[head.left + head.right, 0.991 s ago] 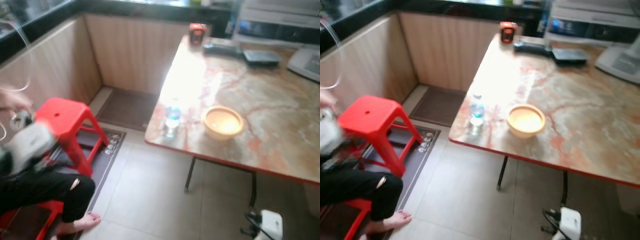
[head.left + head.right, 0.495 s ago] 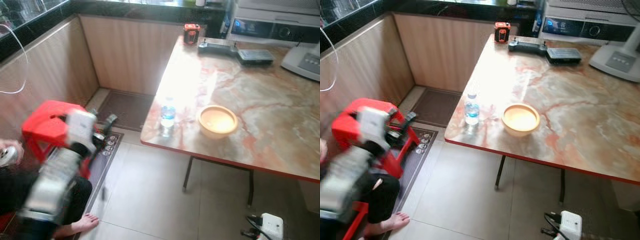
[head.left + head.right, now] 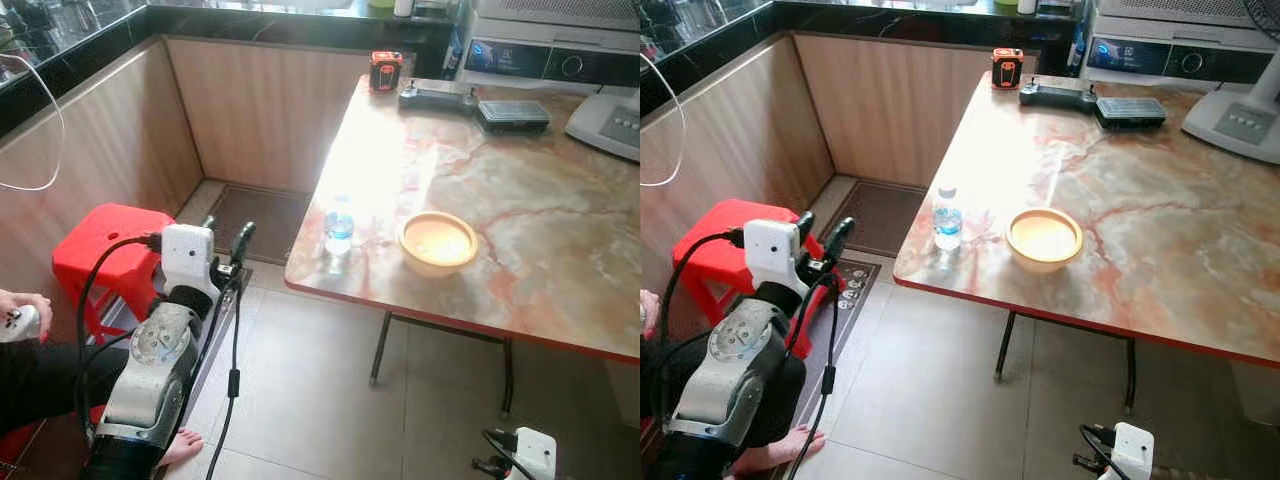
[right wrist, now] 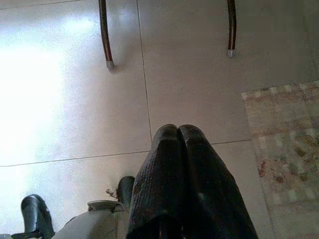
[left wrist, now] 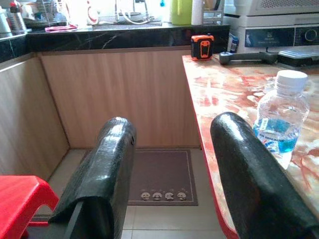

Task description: Restocking fridge

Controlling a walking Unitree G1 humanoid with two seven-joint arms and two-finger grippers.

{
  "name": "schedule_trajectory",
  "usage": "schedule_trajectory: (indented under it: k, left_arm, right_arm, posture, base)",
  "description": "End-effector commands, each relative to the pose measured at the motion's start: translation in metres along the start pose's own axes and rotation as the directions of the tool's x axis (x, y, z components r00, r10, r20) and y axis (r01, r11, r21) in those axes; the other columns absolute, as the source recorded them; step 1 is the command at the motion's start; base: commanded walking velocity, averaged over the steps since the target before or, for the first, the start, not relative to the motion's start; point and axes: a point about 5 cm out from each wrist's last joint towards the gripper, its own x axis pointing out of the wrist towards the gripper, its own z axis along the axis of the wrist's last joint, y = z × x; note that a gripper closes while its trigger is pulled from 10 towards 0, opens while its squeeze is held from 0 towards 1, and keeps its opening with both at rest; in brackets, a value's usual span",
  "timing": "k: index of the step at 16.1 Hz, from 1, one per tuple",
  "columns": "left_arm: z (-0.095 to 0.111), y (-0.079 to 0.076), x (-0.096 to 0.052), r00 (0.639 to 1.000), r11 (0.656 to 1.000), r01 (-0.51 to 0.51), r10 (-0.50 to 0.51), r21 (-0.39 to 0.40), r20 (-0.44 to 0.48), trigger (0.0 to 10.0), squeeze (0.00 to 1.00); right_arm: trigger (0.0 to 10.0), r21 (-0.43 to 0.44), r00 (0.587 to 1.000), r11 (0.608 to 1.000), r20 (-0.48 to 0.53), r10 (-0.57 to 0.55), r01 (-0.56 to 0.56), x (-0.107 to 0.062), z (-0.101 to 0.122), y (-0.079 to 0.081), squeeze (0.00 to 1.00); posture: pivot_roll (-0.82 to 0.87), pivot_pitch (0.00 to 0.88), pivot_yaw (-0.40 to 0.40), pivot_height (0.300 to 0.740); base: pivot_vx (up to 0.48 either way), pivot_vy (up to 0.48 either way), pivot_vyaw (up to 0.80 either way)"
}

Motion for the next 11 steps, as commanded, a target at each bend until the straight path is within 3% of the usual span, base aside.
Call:
schedule_trajectory:
  k: [1, 8, 11]
  left_arm:
    - [0.003, 0.002, 0.003, 1.0, 1.0, -0.003, 0.003, 0.02, 0.02, 10.0, 0.0]
    - [0.0, -0.014, -0.001, 0.998, 0.998, 0.054, -0.054, 0.013, 0.012, 10.0, 0.0]
    - [0.004, -0.021, -0.001, 0.998, 0.998, 0.051, -0.051, 0.021, 0.027, 10.0, 0.0]
  right_arm:
    - [10.0, 0.015, 1.0, 1.0, -0.009, -0.012, 0.012, -0.002, -0.005, -0.002, 0.0]
    - [10.0, -0.014, 0.999, 1.0, -0.045, -0.002, 0.001, -0.004, -0.014, -0.004, 0.0]
    - [10.0, -0.011, 1.0, 1.0, -0.027, -0.002, 0.001, -0.003, -0.008, -0.004, 0.0]
  posture:
    - [0.08, 0.065, 0.004, 0.74]
    - [0.11, 0.095, -0.03, 0.74]
    - [0.13, 0.094, -0.017, 0.74]
  base:
    - [0.0, 0.0, 0.0]
    - [0.0, 0.0, 0.0]
    - [0.0, 0.0, 0.0]
